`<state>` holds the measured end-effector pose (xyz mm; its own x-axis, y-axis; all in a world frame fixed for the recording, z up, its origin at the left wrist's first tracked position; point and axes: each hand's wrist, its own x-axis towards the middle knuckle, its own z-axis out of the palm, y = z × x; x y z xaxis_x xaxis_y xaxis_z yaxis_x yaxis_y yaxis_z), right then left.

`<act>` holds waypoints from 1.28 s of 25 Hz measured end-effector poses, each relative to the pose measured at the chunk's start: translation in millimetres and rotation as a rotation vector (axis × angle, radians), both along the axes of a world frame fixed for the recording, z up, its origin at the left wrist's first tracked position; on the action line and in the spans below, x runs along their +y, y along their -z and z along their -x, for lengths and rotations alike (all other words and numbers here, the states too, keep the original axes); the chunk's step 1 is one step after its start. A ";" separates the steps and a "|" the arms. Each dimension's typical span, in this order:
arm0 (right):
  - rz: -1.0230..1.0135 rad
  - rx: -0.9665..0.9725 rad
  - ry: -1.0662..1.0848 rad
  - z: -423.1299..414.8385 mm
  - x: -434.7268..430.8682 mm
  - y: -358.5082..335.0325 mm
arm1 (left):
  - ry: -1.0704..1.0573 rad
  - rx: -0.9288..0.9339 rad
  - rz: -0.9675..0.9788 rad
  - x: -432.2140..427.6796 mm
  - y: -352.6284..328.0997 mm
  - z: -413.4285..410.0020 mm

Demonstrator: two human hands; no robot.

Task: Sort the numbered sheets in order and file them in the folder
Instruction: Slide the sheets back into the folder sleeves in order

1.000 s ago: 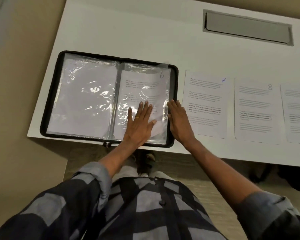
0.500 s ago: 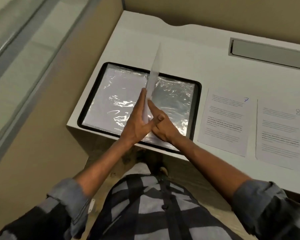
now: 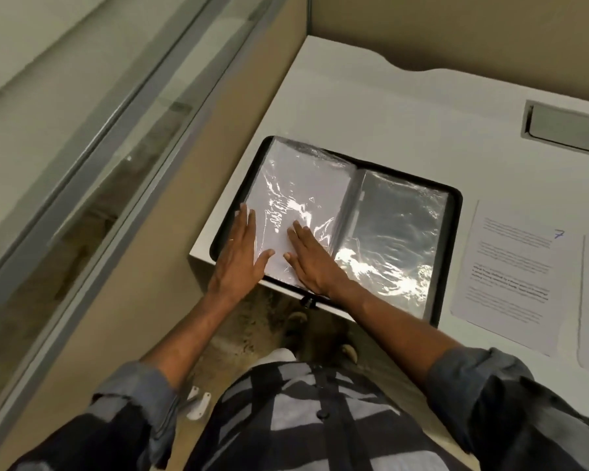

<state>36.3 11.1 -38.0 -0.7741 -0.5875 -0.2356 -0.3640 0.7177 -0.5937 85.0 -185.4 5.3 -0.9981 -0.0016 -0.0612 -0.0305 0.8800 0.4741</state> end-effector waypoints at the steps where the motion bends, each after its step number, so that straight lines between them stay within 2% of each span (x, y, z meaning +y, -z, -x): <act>1: -0.050 -0.003 -0.002 0.6 -5.4 3.7 | 0.031 -0.049 0.059 -6.3 11.3 1.9; 4: -0.208 -0.008 -0.017 0.6 -17.1 12.1 | 0.109 -0.170 0.266 -14.4 37.5 5.7; 6: -0.222 0.006 -0.027 0.7 -18.4 16.1 | 0.111 -0.195 0.374 -17.3 49.2 4.8; 11: -0.189 0.038 0.009 -0.7 -3.5 13.6 | 0.049 -0.183 0.452 -15.0 61.5 0.0; 17: -0.148 0.080 0.288 -19.1 53.0 -12.8 | 0.229 -0.114 0.356 35.0 58.9 10.8; 21: -0.161 0.115 0.424 -40.9 118.6 -22.6 | 0.399 -0.060 0.237 108.3 45.7 12.8; 25: -0.171 0.151 0.522 -69.5 192.3 -23.3 | 0.540 -0.030 0.209 193.2 34.4 3.9; 32: -0.167 0.179 0.503 -98.9 316.2 -26.5 | 0.497 0.017 0.182 325.9 28.1 -23.0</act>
<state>135.1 327.3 -11.5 -0.9860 -0.1011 -0.1327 -0.0368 0.9078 -0.4177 108.0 140.5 -22.8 -0.8820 0.4630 -0.0876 0.4179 0.8544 0.3088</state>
